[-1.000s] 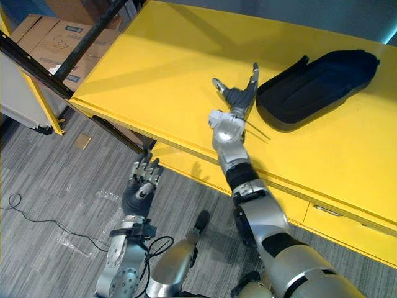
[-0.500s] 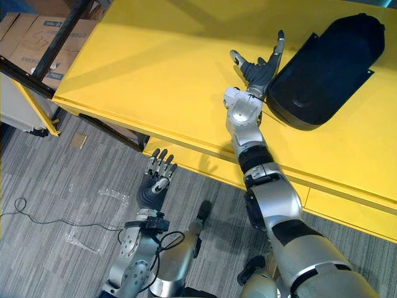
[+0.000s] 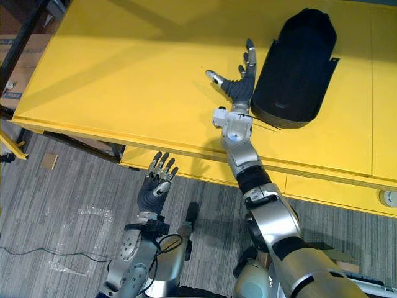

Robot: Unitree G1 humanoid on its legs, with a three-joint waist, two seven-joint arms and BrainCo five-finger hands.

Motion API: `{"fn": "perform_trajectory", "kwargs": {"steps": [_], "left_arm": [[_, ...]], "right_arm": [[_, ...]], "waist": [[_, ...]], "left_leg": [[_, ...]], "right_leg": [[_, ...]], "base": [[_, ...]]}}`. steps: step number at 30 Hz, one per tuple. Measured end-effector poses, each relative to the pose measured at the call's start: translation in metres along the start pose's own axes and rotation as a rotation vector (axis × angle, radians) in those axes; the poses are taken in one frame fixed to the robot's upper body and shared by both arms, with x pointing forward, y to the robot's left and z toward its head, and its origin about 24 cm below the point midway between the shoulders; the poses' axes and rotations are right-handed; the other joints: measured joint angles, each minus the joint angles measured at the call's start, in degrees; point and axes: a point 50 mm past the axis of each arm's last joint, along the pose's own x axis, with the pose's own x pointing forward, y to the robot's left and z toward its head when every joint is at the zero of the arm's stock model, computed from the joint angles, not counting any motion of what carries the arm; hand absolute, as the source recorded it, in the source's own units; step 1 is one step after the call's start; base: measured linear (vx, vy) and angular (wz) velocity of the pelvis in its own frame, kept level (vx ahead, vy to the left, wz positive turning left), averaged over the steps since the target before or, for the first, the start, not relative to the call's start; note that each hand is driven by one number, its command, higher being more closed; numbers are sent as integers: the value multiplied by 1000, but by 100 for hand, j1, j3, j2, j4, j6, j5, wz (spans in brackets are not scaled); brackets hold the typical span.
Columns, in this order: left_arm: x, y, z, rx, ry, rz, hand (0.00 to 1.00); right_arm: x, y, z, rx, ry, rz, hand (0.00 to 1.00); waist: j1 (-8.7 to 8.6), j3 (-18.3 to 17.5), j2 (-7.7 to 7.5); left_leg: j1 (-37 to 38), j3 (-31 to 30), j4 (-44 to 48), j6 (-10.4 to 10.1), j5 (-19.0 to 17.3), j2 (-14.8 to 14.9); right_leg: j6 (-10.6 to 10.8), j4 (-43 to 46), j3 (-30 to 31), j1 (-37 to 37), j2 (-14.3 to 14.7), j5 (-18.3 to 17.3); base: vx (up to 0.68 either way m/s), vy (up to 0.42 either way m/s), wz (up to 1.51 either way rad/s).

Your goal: Walk over and take plastic housings, then place them on the shelf

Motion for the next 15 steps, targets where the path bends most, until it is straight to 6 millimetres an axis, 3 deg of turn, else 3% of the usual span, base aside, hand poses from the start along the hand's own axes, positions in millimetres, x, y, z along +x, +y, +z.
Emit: {"fn": "perform_trajectory", "kwargs": {"steps": [4,10,13,15], "left_arm": [[-3,2,1,5,-5,2,0],[-9,13,40,1,-207,71,0],[-11,16,49,19,-251,80,0],[-16,18,47,50,-241,91,0]], "right_arm": [[-12,7,-10,-10,24,118,0],[-78,31,-31,127,104,368,0],[-94,37,-15,215,73,387,0],[-97,32,11,276,-27,399,0]], "waist": [[-45,-49,-88],[-65,-394,-505],[-77,-656,-620],[-100,-944,-733]], "left_leg": [[82,37,-12,0,-11,29],[126,20,-24,43,-61,10],[156,42,-28,82,-93,-18],[177,144,-52,108,-112,-29]], "right_leg": [[-1,-216,19,150,72,116],[19,-664,-81,400,150,322],[43,-945,-86,539,162,480],[50,-1104,-14,553,159,587]], "base": [[-8,-34,-7],[1,-22,2],[2,2,-2],[-4,13,-17]]}}
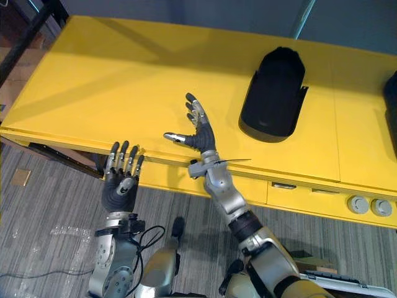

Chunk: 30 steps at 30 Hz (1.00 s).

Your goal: Walk over and take plastic housings, then place them on the shelf

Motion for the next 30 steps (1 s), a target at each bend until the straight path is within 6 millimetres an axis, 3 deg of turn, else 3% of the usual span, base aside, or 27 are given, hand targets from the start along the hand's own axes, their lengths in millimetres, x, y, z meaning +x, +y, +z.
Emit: {"fn": "perform_trajectory", "kwargs": {"steps": [2,4,6,8,13,15,17,21,27,30], "left_arm": [[-5,5,0,28,9,17,0],[-4,5,1,46,2,13,0],[-4,5,2,62,-6,14,0],[-1,5,6,80,-36,19,0],[2,5,17,97,-96,27,0],[3,3,19,102,-111,17,0],[4,2,20,101,-114,15,0],[5,1,19,100,-108,14,0],[5,1,18,100,-102,14,0],[3,2,16,107,-86,13,0]], "right_arm": [[-5,-1,21,31,-86,6,0],[-18,-18,47,64,-183,-27,0],[-28,-30,56,48,-212,-66,0],[-46,-55,68,-14,-233,-139,0],[-78,-83,72,-130,-170,-212,0],[-99,-93,61,-161,-61,-234,0],[-109,-93,53,-219,11,-228,0],[-114,-93,32,-354,126,-213,0],[-127,-82,-21,-284,358,-169,0],[-131,-82,-34,-281,412,-194,0]], "waist": [[-104,-197,-84],[-200,-281,-167],[-287,-363,-171],[-402,-554,-149],[-603,-865,-16],[-607,-946,6],[-709,-961,12],[-808,-997,-15],[-753,-1026,-26],[-731,-1034,-13]], "left_leg": [[18,83,-2,10,-17,-10],[182,208,-9,13,-29,3],[220,237,-12,26,-51,5],[277,396,-15,29,-97,32],[294,586,-16,29,-125,80],[301,688,-15,16,-111,122],[300,703,-15,15,-109,128],[303,753,-15,12,-104,132],[302,695,-19,9,-104,124],[296,674,-20,-8,-102,122]], "right_leg": [[6,-76,94,4,3,60],[14,-106,224,77,2,95],[15,-148,243,106,2,101],[-5,-235,396,85,6,107],[-31,-372,574,26,39,196],[-21,-406,699,-19,78,236],[-8,-429,705,-18,84,286],[2,-441,744,-18,87,385],[-33,-423,718,-1,88,357],[-43,-426,704,0,87,347]], "base": [[-3,25,-24],[-31,12,-29],[-47,4,-19],[-65,17,-31],[-18,11,-24],[21,-17,-20],[29,-21,-8],[19,-6,-6],[-28,-4,4],[-40,3,3]]}}
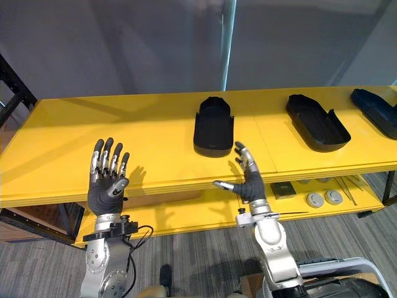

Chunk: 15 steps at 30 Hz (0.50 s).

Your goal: Walk over and take plastic housings, then place them on the shelf

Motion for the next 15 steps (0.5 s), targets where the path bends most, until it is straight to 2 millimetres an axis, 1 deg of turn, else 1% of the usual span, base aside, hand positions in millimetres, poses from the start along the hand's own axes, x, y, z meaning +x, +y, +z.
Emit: {"fn": "perform_trajectory", "kwargs": {"steps": [2,5,10,12,13,15], "left_arm": [[-2,1,-3,25,22,-1,0],[-4,2,-13,58,88,-29,0],[-4,-1,-19,110,150,-107,0],[6,3,-21,165,159,-127,0],[7,4,-21,174,157,-128,0],[21,14,-18,222,137,-111,0]], "right_arm": [[0,1,-2,6,10,-14,0],[0,1,-10,12,36,-56,0],[3,-1,-8,13,14,-162,0],[2,-3,-3,21,-23,-206,0],[3,-3,-2,22,-30,-209,0],[2,-6,17,29,-136,-233,0]], "waist": [[7,-16,20],[9,-138,44],[-12,-208,125],[-29,-238,164],[-36,-240,166],[-122,-245,174]], "left_leg": [[-2,-11,0,-2,-1,-2],[-6,-17,0,-10,6,-3],[-5,-9,0,-14,10,0],[4,9,1,6,25,4],[6,14,1,6,25,5],[47,88,2,10,28,17]], "right_leg": [[1,-14,-6,-1,-2,-2],[2,-24,-11,-1,-2,-3],[2,-31,-9,-4,-2,-2],[0,-34,4,-6,-1,2],[1,-34,8,-6,-1,2],[21,-32,84,-14,0,24]], "base": [[-39,6,2],[0,0,0],[0,0,0],[0,0,0],[6,-4,-5],[4,-3,-15]]}}
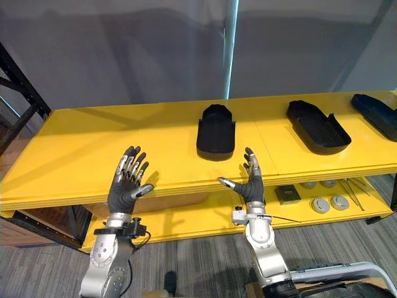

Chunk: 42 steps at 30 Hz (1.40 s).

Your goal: Walk over and take plastic housings, then place them on the shelf

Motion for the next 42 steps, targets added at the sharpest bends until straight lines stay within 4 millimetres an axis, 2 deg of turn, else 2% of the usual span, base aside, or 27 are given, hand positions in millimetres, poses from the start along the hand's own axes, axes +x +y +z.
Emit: {"fn": "perform_trajectory", "kwargs": {"steps": [3,5,6,9,11,12,15,18,21,27,30,36,42], "left_arm": [[17,18,-4,53,22,55,0],[24,28,-8,71,37,105,0],[30,38,-12,86,57,153,0],[33,50,-23,106,120,214,0],[36,56,-33,108,160,247,0],[37,61,-42,95,202,275,0],[37,73,-60,52,287,333,0],[43,90,-67,16,330,390,0],[52,101,-62,-48,305,440,0],[57,105,-67,-159,321,489,0],[63,103,-69,-196,326,475,0],[70,108,-65,-219,322,453,0],[84,99,-60,-254,307,405,0]], "right_arm": [[2,-11,24,19,-139,-41,0],[1,-19,32,15,-187,-48,0],[0,-27,37,2,-216,-49,0],[-7,-38,42,-1,-228,-28,0],[-10,-45,42,-15,-223,-4,0],[-13,-49,41,-17,-208,20,0],[-15,-54,40,-19,-194,77,0],[-14,-56,41,-23,-197,135,0],[-13,-62,44,-45,-203,178,0],[-12,-60,53,-57,-224,254,0],[-12,-60,57,-68,-225,301,0],[-10,-58,62,-84,-242,341,0],[-5,-57,66,-84,-267,333,0]], "waist": [[-74,-26,-10],[-182,-66,-21],[-294,-109,-16],[-441,-160,28],[-600,-170,66],[-658,-190,100],[-741,-211,192],[-971,-171,301],[-1040,-96,433],[-1300,55,674],[-1332,148,721],[-1444,309,693],[-1460,497,654]], "left_leg": [[162,263,0,-4,-41,34],[196,368,0,-15,-62,59],[213,462,0,-15,-70,85],[282,681,0,-43,-147,116],[283,726,0,-50,-155,118],[295,824,0,-58,-165,137],[357,1004,0,-64,-196,156],[365,1062,2,-57,-206,153],[373,1245,3,-41,-221,136],[461,1411,4,-41,-247,102],[453,1497,2,-56,-300,120],[387,1557,1,-58,-309,73],[362,1570,4,-30,-288,54]], "right_leg": [[24,-2,261,-12,-7,42],[15,-6,380,-53,5,47],[-5,-6,471,-100,17,57],[1,4,707,-193,26,79],[-7,6,770,-228,28,94],[-7,33,867,-292,42,95],[3,57,1048,-375,51,106],[5,111,1169,-449,51,104],[17,234,1362,-601,32,110],[65,425,1572,-726,2,31],[81,457,1673,-812,-6,35],[84,538,1789,-965,-53,36],[102,623,1809,-1019,-62,62]], "base": [[11,2,-43],[-1,-3,-38],[-5,-6,-32],[-10,2,-41],[-7,8,-23],[-11,7,-27],[-1,3,-32],[9,1,-15],[13,13,-27],[7,6,-16],[-8,-2,-18],[10,6,-4],[21,0,0]]}}
